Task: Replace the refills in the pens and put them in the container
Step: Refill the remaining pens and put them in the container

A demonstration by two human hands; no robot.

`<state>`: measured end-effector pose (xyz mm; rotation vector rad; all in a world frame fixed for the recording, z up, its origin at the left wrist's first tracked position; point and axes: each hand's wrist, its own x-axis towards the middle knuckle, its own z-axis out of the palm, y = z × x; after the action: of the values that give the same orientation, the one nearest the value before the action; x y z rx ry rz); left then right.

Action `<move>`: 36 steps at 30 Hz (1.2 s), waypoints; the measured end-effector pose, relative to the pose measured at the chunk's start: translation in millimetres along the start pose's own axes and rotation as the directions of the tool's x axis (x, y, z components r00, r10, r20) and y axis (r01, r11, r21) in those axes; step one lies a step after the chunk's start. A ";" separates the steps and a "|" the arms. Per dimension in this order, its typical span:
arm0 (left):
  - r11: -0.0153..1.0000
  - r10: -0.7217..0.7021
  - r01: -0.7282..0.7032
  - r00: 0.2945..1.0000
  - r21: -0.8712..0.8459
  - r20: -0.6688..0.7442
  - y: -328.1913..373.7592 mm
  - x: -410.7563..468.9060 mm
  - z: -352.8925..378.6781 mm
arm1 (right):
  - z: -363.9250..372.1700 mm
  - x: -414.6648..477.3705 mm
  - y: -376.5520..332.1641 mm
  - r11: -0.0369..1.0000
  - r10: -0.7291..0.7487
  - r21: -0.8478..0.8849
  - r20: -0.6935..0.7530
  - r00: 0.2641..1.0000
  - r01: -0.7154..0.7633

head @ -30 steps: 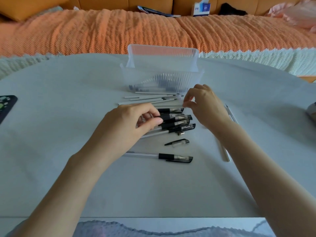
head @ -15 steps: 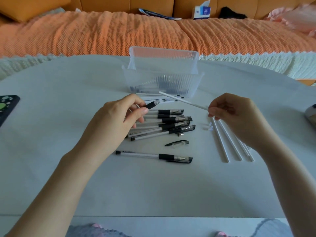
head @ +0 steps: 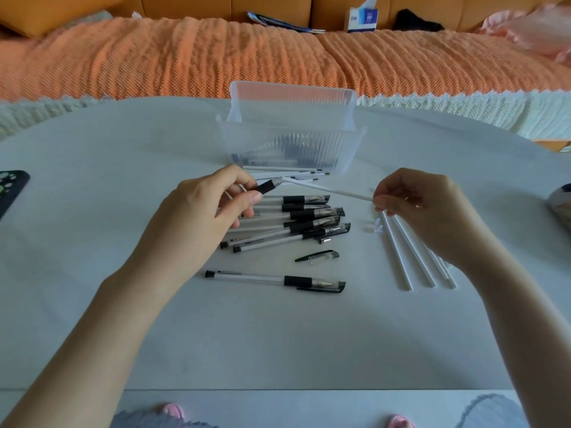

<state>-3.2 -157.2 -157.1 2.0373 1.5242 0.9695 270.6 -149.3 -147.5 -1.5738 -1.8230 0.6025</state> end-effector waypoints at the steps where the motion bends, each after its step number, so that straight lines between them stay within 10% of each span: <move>1: 1.000 0.001 -0.001 1.000 0.009 0.001 -0.3 0.0 0.1 | -0.4 0.1 -0.7 1.000 0.001 -0.009 0.000 1.000 -0.001; 14: 0.991 0.038 -0.044 0.998 0.128 0.045 4.0 -2.5 -2.8 | -0.9 -1.1 -7.5 0.988 -0.100 -0.120 0.008 0.995 0.100; 36: 0.981 0.188 -0.192 0.978 0.036 0.087 27.1 -10.9 27.3 | 40.1 -16.5 -44.9 0.879 -0.091 0.477 0.132 0.987 0.017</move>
<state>33.0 -173.8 -159.9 2.2580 1.3385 0.9140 211.9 -170.6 -146.0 -1.1659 -1.6505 1.0755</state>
